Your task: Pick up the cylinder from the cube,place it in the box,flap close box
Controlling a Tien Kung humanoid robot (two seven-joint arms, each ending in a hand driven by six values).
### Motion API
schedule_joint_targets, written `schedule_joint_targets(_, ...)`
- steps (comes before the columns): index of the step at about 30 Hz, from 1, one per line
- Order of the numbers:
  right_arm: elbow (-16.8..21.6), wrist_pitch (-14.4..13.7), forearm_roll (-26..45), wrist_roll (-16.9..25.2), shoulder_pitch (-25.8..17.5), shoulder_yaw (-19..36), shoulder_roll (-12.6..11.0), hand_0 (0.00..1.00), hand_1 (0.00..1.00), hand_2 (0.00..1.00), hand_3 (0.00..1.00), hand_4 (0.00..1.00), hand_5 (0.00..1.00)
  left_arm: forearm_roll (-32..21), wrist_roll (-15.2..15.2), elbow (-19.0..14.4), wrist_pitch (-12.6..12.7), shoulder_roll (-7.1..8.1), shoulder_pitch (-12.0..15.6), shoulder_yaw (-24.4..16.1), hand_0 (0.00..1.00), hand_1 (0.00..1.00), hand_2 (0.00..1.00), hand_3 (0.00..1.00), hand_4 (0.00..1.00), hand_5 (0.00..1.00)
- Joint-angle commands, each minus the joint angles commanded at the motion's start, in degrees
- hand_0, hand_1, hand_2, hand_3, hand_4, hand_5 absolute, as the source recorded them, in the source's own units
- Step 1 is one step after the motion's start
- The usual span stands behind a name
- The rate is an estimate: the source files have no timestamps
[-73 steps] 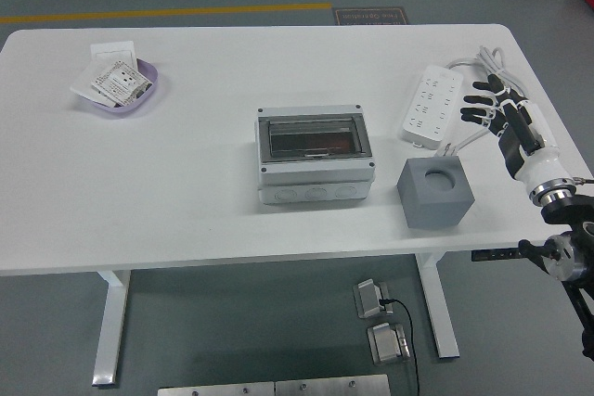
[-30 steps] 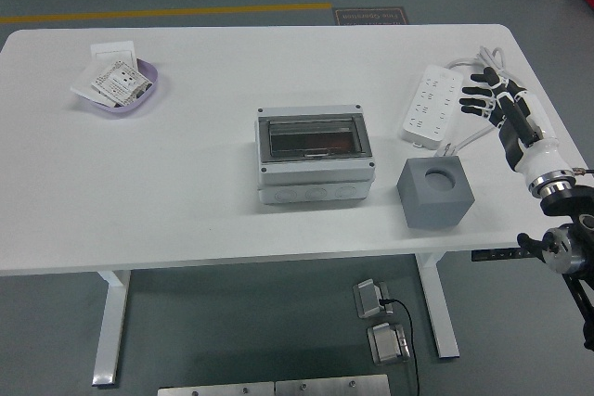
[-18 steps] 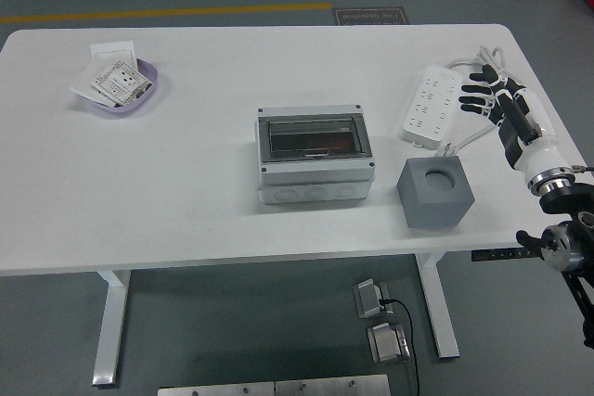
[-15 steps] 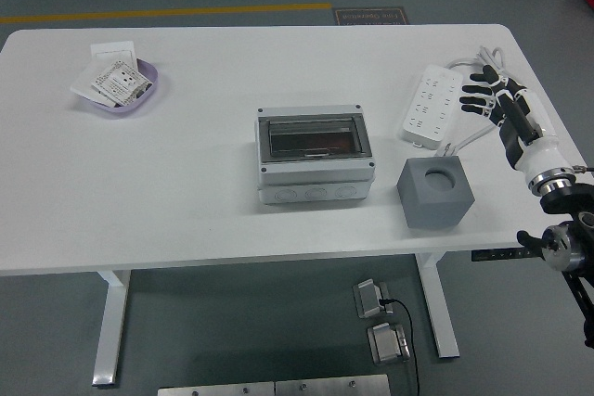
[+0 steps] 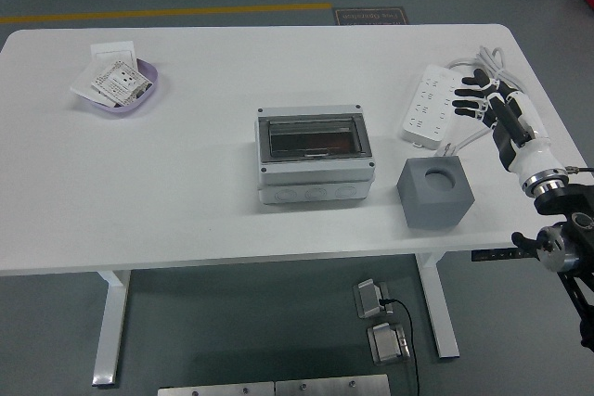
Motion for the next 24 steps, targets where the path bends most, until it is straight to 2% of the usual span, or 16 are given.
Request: schedule_joint_targets(24,0.04,0.61,-1.04,-0.19,0.15,0.09,-0.18,0.658,0.586,0.617,0.622,0.897,0.698,-0.78,0.92,0.47,0.44,0.07,0.36,1.12,0.635,0.654,0.609,0.642,0.621,0.155)
